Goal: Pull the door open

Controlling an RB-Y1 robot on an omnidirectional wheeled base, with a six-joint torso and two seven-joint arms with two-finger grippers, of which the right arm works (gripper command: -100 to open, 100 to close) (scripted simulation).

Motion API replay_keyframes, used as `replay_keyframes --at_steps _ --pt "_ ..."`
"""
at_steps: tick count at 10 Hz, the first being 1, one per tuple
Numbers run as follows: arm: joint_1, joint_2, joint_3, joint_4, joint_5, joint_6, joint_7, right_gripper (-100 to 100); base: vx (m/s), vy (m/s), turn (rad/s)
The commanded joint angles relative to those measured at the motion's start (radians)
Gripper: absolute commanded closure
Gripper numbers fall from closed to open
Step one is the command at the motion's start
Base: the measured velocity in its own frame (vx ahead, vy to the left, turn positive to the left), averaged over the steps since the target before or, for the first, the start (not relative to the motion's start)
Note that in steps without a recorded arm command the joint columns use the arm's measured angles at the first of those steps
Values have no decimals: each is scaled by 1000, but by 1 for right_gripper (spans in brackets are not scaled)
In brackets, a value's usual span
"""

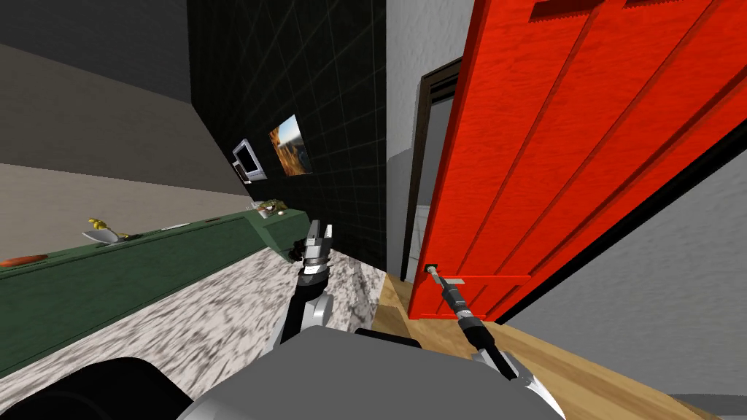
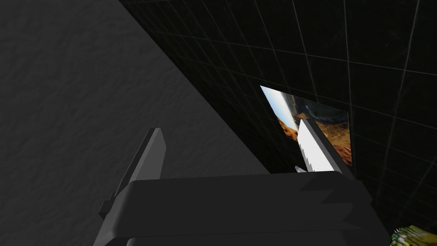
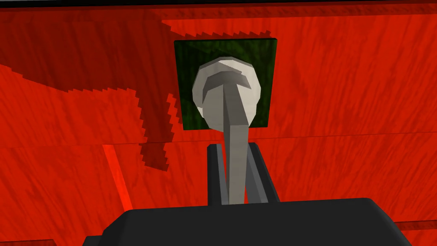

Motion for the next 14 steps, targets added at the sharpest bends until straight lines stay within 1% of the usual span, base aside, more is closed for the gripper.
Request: replay_keyframes --at_steps 1,3,5,10,13,14 --pt "-1 -3 3 4 -10 -3 2 100 -132 -9 241" --pt "-1 -7 7 8 -22 -5 3 100 -173 -40 160" --pt "-2 -12 12 15 -41 -10 6 100 -215 -74 293" --pt "-4 -27 27 33 -90 -22 14 100 -220 -124 241" --pt "-5 -31 31 38 -104 -26 16 100 -208 -106 133" --pt "-5 -26 33 37 -100 -23 16 100 -68 -42 37"
